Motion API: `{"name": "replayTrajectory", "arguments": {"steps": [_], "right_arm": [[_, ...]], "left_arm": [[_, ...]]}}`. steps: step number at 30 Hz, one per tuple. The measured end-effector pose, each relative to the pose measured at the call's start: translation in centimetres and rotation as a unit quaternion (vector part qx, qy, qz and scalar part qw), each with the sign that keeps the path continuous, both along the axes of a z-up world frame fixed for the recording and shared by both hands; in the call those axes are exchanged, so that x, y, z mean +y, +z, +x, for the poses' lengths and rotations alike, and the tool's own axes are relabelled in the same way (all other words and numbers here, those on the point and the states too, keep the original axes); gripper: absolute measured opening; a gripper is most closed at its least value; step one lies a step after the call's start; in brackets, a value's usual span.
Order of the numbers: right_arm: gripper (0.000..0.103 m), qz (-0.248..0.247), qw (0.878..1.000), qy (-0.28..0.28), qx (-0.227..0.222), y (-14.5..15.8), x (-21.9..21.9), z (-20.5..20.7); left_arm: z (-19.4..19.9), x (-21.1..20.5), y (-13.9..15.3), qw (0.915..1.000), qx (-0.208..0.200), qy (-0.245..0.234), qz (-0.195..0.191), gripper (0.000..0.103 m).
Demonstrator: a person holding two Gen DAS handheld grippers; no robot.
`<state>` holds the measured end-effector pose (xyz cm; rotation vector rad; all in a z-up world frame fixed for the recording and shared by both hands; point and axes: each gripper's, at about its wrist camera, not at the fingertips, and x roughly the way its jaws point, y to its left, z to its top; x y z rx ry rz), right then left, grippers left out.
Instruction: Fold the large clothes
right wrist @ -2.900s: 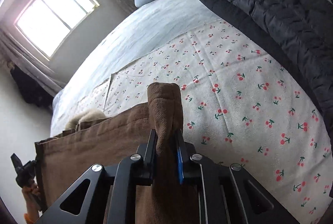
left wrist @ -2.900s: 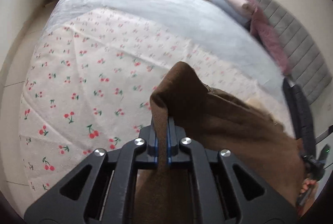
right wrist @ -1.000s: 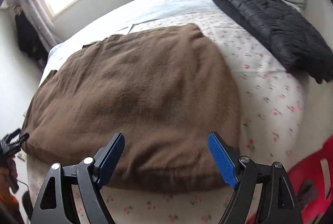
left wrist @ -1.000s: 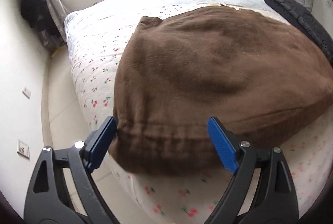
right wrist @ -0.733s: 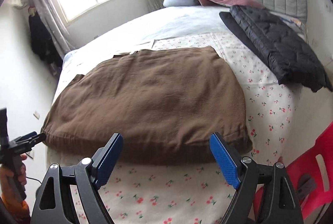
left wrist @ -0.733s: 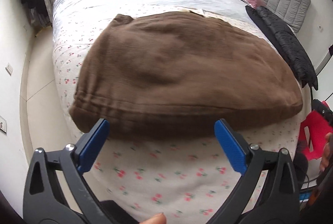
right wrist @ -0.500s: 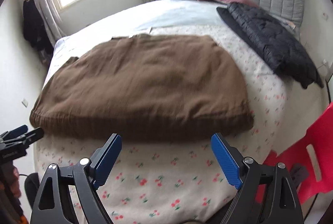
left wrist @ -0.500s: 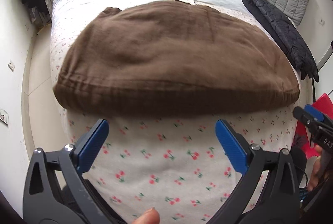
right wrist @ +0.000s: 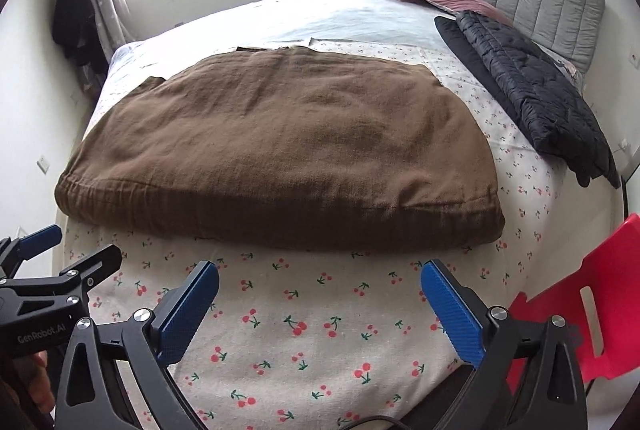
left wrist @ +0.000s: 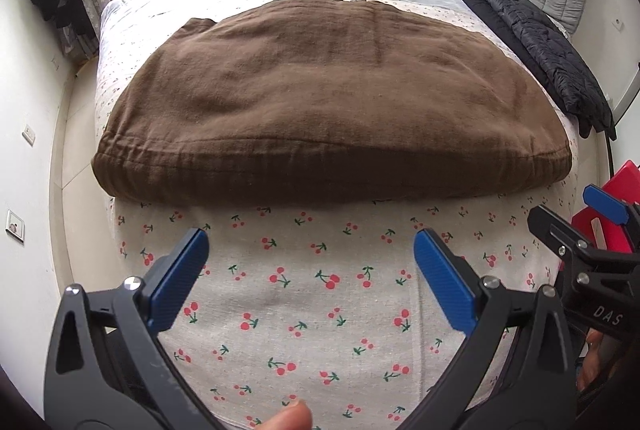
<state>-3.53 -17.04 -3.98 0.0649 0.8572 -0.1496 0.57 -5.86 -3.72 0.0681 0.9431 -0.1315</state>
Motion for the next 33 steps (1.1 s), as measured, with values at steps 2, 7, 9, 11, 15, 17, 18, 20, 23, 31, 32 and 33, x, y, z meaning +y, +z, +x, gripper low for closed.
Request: {"name": "replayTrajectory", "arguments": {"steps": [2,7,9,11,15,17,18,20,23,31,32,33], "right_arm": [[0.102,-0.001,1.0,0.0,0.0,-0.01,0.09,0.05],[0.102,-0.002,1.0,-0.001,0.001,-0.02,0.23,0.13],[0.102,-0.001,1.0,-0.001,0.001,-0.01,0.24,0.14],[0.102,0.0,1.0,-0.001,0.001,-0.08,0.24,0.16],[0.102,0.002,1.0,0.001,0.004,-0.28,0.5,0.24],[0.102,0.002,1.0,0.003,0.005,-0.34,0.6,0.28],[0.102,0.002,1.0,0.003,0.006,-0.38,0.64,0.31],[0.102,0.003,1.0,0.003,0.007,-0.43,0.64,0.37],[0.102,0.005,1.0,0.005,0.009,-0.48,0.67,0.42],[0.102,0.006,1.0,0.005,0.01,-0.5,0.69,0.46],[0.102,0.006,1.0,0.005,0.01,-0.5,0.69,0.47],[0.102,0.005,1.0,0.004,0.01,-0.51,0.72,0.48]], "left_arm": [[-0.09,-0.19,0.01,1.0,0.001,-0.002,-0.001,0.102],[-0.29,-0.4,-0.01,0.9999,0.006,-0.008,-0.006,0.102],[-0.32,-0.35,0.03,0.9999,0.007,-0.01,-0.011,0.102],[-0.36,-0.36,0.03,0.9999,0.005,-0.009,-0.009,0.102],[-0.36,-0.38,-0.01,0.9999,0.006,-0.009,-0.008,0.102],[-0.36,-0.37,-0.01,0.9999,0.006,-0.01,-0.007,0.102],[-0.38,-0.39,-0.01,0.9999,0.006,-0.01,-0.007,0.102],[-0.36,-0.35,-0.05,0.9999,0.007,-0.01,-0.008,0.102],[-0.32,-0.4,-0.08,0.9999,0.008,-0.009,-0.009,0.102],[-0.35,-0.51,-0.14,0.9999,0.008,-0.01,-0.007,0.102],[-0.35,-0.51,-0.14,0.9999,0.008,-0.01,-0.007,0.102],[-0.35,-0.49,-0.13,0.9999,0.008,-0.01,-0.007,0.102]]}}
